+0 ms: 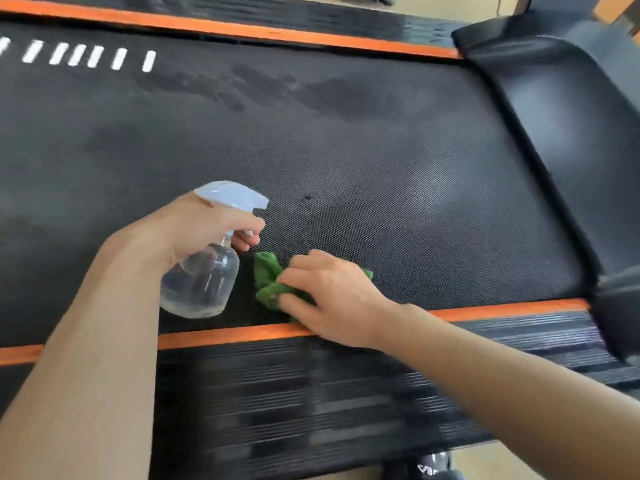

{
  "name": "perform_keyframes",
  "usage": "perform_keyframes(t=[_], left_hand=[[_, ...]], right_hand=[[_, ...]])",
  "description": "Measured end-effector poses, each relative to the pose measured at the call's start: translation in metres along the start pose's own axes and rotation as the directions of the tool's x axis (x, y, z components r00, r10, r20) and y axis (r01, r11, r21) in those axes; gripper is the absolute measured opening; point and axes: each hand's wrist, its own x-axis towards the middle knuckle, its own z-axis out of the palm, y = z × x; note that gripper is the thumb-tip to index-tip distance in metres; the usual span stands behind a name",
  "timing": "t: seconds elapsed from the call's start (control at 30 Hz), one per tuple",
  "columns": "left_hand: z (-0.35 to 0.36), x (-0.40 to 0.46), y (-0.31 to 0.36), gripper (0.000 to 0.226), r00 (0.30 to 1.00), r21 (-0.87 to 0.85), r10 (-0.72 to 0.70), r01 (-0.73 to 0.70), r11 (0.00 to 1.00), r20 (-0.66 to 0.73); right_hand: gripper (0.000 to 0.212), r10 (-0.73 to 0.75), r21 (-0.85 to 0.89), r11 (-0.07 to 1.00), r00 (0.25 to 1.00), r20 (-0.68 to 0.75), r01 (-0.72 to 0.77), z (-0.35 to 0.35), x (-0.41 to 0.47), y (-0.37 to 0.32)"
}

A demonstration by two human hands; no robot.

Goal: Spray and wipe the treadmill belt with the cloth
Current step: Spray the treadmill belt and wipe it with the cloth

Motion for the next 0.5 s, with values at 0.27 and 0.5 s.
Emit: perform_keyframes(t=[0.27, 0.5], left_hand=[[-0.007, -0.002, -0.006, 0.048, 0.999, -0.038, -0.007, 0.009, 0.999, 0.05], [-0.002, 0.0, -0.002, 0.021, 0.998, 0.0, 0.032, -0.032, 0.999, 0.053]], right_hand=[[0.044, 0.1, -0.267, 0.96, 0.995, 0.03, -0.088, -0.057, -0.075, 0.064], [0.038, 0.024, -0.238, 0.97, 0.991, -0.134, -0.056, -0.023, -0.042, 0.027]])
